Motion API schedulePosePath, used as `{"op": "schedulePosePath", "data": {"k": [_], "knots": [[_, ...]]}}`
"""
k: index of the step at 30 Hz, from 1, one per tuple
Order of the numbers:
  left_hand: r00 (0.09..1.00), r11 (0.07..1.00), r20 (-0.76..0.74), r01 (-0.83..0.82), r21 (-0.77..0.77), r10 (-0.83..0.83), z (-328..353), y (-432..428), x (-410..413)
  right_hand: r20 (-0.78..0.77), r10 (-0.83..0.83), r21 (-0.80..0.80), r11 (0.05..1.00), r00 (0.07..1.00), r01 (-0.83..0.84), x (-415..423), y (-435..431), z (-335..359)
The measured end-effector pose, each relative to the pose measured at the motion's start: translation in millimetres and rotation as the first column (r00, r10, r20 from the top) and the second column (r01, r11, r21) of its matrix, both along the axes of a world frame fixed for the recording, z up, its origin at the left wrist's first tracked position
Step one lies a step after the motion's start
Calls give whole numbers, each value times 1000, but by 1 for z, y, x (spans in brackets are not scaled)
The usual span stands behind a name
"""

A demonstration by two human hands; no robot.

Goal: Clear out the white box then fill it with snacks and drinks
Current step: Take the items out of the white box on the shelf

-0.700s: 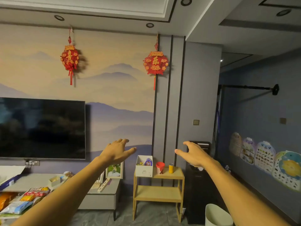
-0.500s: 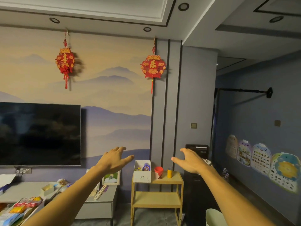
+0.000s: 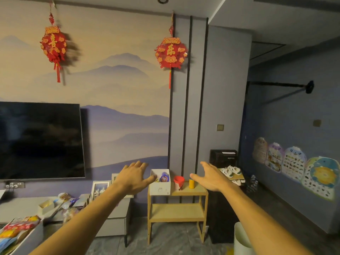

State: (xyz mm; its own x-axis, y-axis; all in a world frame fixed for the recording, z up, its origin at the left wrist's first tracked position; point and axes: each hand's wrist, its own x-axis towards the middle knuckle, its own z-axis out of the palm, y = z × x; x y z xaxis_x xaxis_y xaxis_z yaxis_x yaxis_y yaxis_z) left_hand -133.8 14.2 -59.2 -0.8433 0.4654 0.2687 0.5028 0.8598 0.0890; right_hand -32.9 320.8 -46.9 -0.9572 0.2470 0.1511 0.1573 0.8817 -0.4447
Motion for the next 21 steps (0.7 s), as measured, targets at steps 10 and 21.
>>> {"op": "schedulePosePath", "data": {"k": [10, 21], "knots": [[986, 973, 138, -117, 198, 91, -21, 58, -132, 22, 40, -25, 999, 999, -39, -158, 63, -28], [964, 974, 243, -153, 166, 110, -71, 119, -300, 128, 100, -34, 995, 987, -96, -333, 114, -89]]}}
